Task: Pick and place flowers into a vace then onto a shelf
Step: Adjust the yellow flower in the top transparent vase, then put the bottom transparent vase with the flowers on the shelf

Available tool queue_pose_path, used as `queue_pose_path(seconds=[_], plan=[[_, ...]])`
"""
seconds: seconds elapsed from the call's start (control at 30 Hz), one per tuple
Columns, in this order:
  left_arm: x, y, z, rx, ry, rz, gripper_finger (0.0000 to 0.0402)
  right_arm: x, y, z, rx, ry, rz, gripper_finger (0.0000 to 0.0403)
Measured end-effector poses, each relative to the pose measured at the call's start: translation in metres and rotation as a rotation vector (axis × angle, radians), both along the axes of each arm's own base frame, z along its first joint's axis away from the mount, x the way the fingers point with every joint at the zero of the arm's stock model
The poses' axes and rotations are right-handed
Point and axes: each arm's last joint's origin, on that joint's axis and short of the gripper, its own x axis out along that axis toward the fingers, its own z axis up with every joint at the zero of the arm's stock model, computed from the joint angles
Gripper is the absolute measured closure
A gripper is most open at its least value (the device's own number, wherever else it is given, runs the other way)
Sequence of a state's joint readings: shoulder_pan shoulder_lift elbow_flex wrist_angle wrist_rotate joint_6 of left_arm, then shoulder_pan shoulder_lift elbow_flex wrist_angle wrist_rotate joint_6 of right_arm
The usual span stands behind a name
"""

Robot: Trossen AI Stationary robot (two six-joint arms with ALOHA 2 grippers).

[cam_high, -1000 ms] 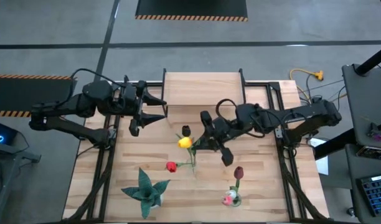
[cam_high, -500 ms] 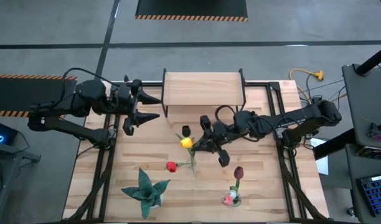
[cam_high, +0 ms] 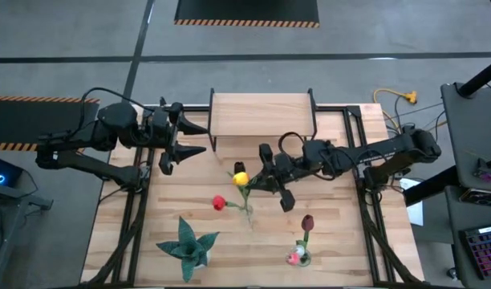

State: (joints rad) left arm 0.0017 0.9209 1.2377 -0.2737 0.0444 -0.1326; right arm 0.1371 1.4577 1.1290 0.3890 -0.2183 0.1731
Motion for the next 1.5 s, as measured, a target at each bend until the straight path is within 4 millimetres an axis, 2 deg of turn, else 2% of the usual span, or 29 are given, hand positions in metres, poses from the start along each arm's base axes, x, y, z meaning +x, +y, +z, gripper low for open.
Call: queue_pose_path(seconds=[0.27, 0.87, 1.07, 1.23, 1.5], plan=[[0.000, 0.000, 0.000, 0.000, 0.001, 0.000, 0.0169, -0.008, -0.002, 0.022, 0.004, 0.050, 0.020, 0.0392], [0.000, 0.000, -0.001, 0.000, 0.005, 0.000, 0.0169, -0.004, -0.002, -0.015, -0.083, 0.138, 0.019, 0.0392], [0.000, 0.000, -0.001, 0.000, 0.004, 0.000, 0.0169, -0.005, -0.004, -0.026, -0.017, 0.168, -0.042, 0.0390], [0.001, 0.000, -0.001, 0.000, 0.005, 0.000, 0.0169, -0.005, -0.005, -0.027, -0.019, 0.166, -0.052, 0.0346], [0.001, 0.000, -0.001, 0.000, 0.010, 0.000, 0.0169, -0.007, -0.005, -0.025, -0.013, 0.171, -0.041, 0.0225]])
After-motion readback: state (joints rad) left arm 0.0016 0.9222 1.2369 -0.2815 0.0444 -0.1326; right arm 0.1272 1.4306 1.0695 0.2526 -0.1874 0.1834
